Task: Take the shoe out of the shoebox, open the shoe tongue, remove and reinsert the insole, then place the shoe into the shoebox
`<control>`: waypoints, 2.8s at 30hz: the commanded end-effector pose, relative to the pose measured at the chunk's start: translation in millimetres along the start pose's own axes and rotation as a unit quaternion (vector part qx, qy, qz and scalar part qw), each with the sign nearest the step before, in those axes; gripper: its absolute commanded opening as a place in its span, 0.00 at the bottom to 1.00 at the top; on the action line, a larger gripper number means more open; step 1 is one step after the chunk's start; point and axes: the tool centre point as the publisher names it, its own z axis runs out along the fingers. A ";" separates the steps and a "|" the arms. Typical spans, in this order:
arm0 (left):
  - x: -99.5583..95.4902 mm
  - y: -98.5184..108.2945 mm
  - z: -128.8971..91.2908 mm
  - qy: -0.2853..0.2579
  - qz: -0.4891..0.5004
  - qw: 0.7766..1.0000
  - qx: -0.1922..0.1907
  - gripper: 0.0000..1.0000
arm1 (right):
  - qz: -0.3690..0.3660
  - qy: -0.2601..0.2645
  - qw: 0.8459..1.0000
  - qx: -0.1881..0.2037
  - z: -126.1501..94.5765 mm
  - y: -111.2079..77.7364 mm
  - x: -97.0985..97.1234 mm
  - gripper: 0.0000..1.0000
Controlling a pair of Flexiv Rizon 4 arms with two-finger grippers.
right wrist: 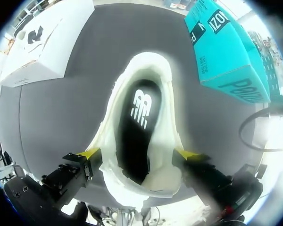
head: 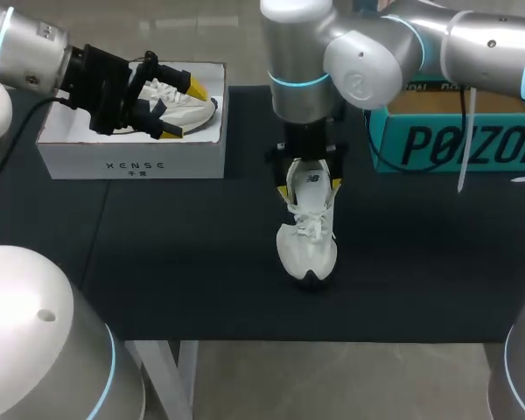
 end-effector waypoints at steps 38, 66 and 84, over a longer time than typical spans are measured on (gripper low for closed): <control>-0.4 -0.6 0.4 0.001 0.000 1.000 -0.001 1.00 | 0.018 -0.013 0.997 -0.070 -20.3 -7.5 3.2 0.00; -0.4 -0.6 0.4 0.001 0.000 1.000 -0.001 1.00 | 0.025 -0.013 0.998 -0.055 22.5 1.6 -12.6 0.00; -0.4 -0.6 0.4 0.001 0.000 1.000 -0.001 1.00 | -0.476 0.037 0.865 -0.156 -37.6 7.4 -17.1 0.00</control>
